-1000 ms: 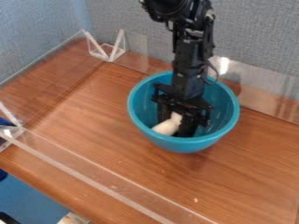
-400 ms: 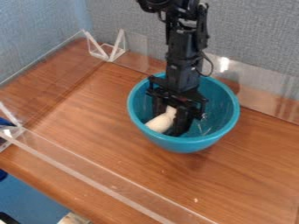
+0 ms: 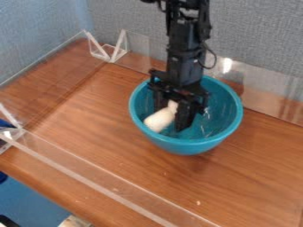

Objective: Remove the mushroom from inside the blue bowl and put it on the table

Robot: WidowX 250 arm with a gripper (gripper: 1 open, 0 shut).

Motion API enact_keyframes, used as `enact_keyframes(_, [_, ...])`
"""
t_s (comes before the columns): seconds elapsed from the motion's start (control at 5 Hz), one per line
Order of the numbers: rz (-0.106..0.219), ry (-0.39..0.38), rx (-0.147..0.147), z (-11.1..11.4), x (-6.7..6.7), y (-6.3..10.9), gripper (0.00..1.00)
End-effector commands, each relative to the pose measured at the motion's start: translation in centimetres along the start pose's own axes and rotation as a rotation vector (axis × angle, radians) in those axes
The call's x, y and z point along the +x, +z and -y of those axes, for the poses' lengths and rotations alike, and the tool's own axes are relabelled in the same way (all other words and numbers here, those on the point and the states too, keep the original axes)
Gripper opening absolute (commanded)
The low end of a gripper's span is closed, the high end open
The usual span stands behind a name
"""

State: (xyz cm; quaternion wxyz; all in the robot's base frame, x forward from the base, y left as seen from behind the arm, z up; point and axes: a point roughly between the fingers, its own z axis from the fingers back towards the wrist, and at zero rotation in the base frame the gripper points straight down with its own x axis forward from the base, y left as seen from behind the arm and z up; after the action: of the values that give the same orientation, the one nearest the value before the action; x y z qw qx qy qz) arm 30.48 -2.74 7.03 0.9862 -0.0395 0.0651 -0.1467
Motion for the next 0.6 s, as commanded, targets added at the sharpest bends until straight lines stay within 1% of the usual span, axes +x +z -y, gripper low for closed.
enact_keyframes(0.0, [0.082,-0.014,0.017,0.1,0.0,2.9,0.0])
enact_keyframes(0.4, [0.121,-0.034,0.025,0.6,-0.7,4.9,0.0])
